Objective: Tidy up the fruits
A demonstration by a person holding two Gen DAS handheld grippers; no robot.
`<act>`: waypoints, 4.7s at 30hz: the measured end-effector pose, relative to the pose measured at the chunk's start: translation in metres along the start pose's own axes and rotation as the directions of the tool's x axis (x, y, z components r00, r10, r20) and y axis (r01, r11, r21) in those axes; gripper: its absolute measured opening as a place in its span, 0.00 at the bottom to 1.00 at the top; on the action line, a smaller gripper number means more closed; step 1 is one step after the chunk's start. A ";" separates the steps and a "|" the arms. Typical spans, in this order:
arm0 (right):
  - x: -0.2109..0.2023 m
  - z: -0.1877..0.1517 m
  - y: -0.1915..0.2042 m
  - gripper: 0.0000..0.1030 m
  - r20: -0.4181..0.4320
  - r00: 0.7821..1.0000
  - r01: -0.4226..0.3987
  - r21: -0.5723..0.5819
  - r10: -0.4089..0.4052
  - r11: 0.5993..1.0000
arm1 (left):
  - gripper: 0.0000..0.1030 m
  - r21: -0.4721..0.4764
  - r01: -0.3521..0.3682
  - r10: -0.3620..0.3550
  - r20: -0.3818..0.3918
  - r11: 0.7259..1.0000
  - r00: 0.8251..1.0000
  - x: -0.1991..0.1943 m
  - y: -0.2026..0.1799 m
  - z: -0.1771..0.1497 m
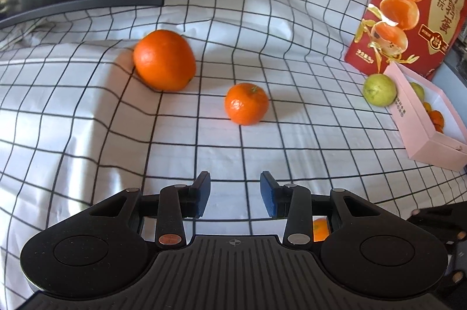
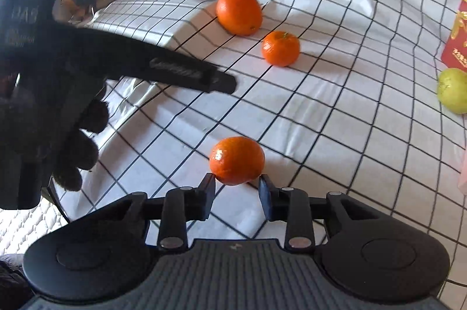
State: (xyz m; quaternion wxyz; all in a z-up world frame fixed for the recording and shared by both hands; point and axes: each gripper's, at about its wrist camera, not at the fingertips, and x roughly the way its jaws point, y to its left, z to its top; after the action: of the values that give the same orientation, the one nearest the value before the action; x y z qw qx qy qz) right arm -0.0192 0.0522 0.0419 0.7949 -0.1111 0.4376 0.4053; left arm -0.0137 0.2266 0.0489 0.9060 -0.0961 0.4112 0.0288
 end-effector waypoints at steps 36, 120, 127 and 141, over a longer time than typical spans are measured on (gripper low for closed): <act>-0.026 0.096 -0.164 0.72 0.037 0.869 0.482 0.153 -0.493 0.863 | 0.42 0.209 0.240 -0.227 -0.087 0.948 0.970 -0.023 -0.054 -0.030; -0.018 0.045 -0.136 0.75 0.101 0.960 0.174 0.509 -0.260 0.843 | 0.41 0.074 0.133 -0.130 -0.049 0.988 0.990 -0.028 -0.035 -0.029; 0.006 0.035 -0.137 0.64 0.040 0.978 0.156 0.510 -0.204 0.846 | 0.41 0.049 0.085 -0.083 -0.048 0.995 0.995 -0.033 -0.023 -0.034; -0.017 0.008 -0.042 0.62 0.080 0.967 0.233 0.105 -0.242 0.967 | 0.41 0.069 0.091 -0.087 -0.055 0.993 0.995 -0.029 -0.028 -0.033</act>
State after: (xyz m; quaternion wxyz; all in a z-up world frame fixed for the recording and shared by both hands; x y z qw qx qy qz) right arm 0.0114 0.0197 0.0528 0.8613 -0.1064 0.4029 0.2908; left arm -0.0542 0.1931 0.0537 0.8983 -0.0824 0.4306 -0.0287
